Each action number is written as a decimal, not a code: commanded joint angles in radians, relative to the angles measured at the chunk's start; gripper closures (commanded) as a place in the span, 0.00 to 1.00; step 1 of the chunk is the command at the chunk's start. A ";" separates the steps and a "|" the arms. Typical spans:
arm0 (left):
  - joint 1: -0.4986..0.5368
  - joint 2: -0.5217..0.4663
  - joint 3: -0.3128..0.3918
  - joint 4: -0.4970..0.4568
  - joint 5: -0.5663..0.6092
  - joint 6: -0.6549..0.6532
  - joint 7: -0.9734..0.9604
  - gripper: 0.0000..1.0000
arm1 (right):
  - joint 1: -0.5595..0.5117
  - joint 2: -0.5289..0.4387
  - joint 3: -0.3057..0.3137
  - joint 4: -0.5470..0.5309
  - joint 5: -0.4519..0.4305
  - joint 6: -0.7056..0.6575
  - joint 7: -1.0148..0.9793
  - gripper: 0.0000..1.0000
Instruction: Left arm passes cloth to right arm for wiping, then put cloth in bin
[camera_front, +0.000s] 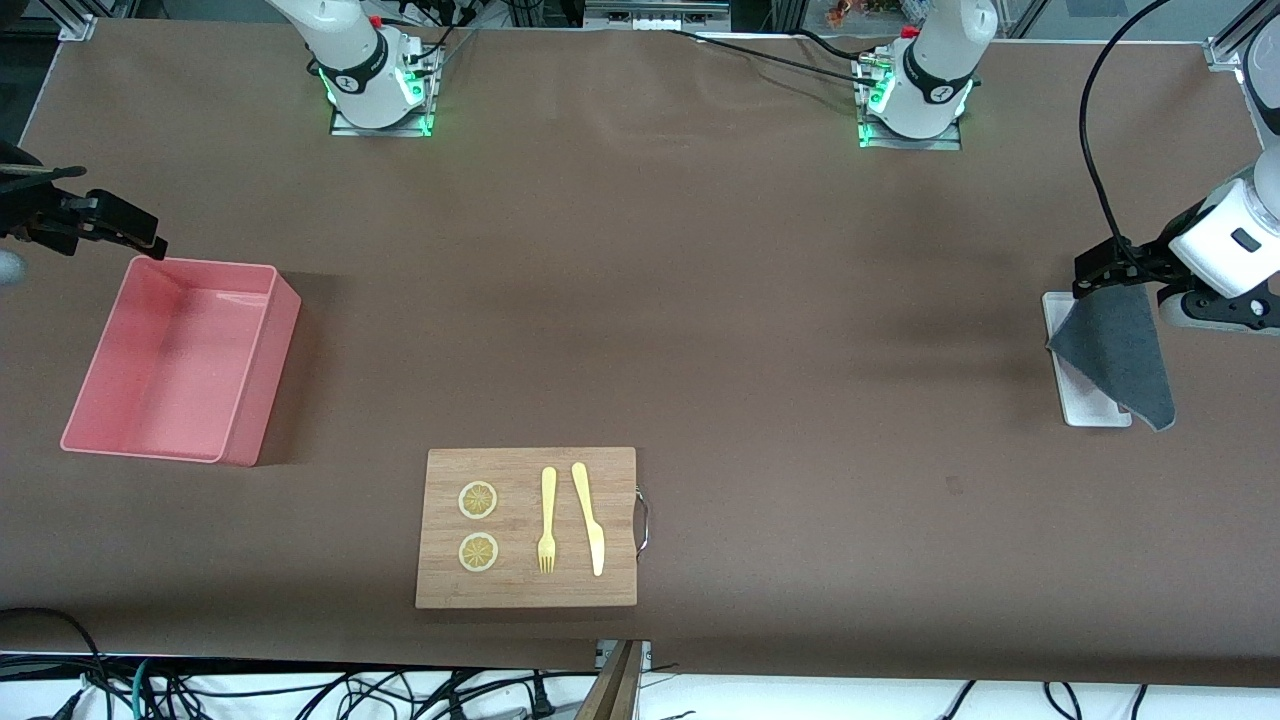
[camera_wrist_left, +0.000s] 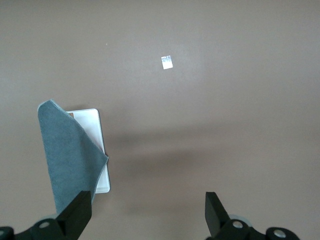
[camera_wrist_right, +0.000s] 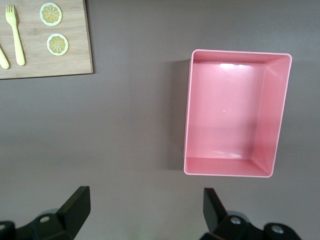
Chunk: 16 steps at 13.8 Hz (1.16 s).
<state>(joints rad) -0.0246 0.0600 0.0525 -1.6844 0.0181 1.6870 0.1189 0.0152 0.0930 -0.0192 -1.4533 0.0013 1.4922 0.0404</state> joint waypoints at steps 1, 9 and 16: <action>0.009 0.007 0.012 0.008 -0.010 -0.020 -0.004 0.00 | -0.003 0.001 -0.001 0.007 -0.003 0.000 -0.011 0.00; 0.020 0.038 0.013 0.008 0.014 -0.039 0.002 0.00 | -0.004 0.001 -0.001 0.007 -0.001 0.000 -0.011 0.00; 0.227 0.177 0.013 0.087 0.042 -0.032 0.319 0.00 | -0.004 0.001 -0.001 0.007 -0.001 0.000 -0.011 0.00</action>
<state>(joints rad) 0.1434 0.1629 0.0702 -1.6694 0.0454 1.6678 0.3150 0.0149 0.0930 -0.0211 -1.4534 0.0013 1.4922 0.0404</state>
